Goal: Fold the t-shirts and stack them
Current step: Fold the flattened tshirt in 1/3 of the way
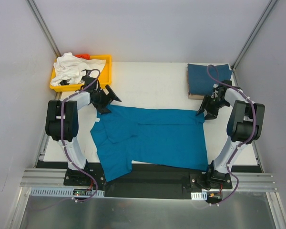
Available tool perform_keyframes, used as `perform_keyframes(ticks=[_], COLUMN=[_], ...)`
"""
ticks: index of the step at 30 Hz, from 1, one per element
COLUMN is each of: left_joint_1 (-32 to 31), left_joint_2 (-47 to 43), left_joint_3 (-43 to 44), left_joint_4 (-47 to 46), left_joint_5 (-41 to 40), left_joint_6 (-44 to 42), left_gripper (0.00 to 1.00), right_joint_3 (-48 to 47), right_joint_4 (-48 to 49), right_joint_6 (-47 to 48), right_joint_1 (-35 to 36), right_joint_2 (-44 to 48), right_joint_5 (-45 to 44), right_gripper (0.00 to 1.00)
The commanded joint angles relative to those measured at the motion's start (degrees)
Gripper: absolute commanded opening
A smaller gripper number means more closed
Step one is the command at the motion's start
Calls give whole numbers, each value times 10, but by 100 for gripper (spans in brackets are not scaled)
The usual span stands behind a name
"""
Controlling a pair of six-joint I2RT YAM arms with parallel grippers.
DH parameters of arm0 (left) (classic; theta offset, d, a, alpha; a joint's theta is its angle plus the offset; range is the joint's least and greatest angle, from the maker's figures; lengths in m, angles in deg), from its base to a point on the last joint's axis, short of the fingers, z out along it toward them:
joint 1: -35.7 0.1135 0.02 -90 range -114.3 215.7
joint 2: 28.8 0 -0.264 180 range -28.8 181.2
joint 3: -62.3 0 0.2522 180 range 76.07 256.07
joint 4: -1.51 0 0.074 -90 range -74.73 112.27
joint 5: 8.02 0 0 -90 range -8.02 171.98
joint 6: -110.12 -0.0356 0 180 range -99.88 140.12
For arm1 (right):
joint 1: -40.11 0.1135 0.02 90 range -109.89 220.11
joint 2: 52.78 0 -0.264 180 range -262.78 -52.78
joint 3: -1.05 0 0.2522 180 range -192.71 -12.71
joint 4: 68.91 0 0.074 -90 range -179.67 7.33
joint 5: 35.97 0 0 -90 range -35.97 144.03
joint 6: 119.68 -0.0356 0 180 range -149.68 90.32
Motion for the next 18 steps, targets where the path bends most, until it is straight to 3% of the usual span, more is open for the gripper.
perform_keyframes(ticks=[1,3,8,12,15,16,18], left_joint_1=[15,17,20,20,20,20,20], left_joint_2=[10,8,6,7,6,5,3], left_joint_3=[-10,-14,-11,-8,-8,-8,-8], left_joint_4=[7,9,12,14,15,16,18], left_joint_5=[-25,-28,-24,-24,-24,-25,-27], left_joint_6=[-28,-28,-31,-32,-35,-35,-38], left_gripper=[99,99,99,99,99,99,99], right_joint_3=[7,6,2,2,-3,-7,-16], right_joint_4=[-62,-80,-100,-101,-100,-100,-97], right_joint_6=[-8,-12,-22,-26,-33,-36,-35], right_joint_1=[-1,-1,0,4,8,7,8], right_joint_2=[45,56,65,57,50,47,42], right_joint_5=[0,-13,27,66,53,35,17], right_gripper=[50,49,26,20,11,2,1])
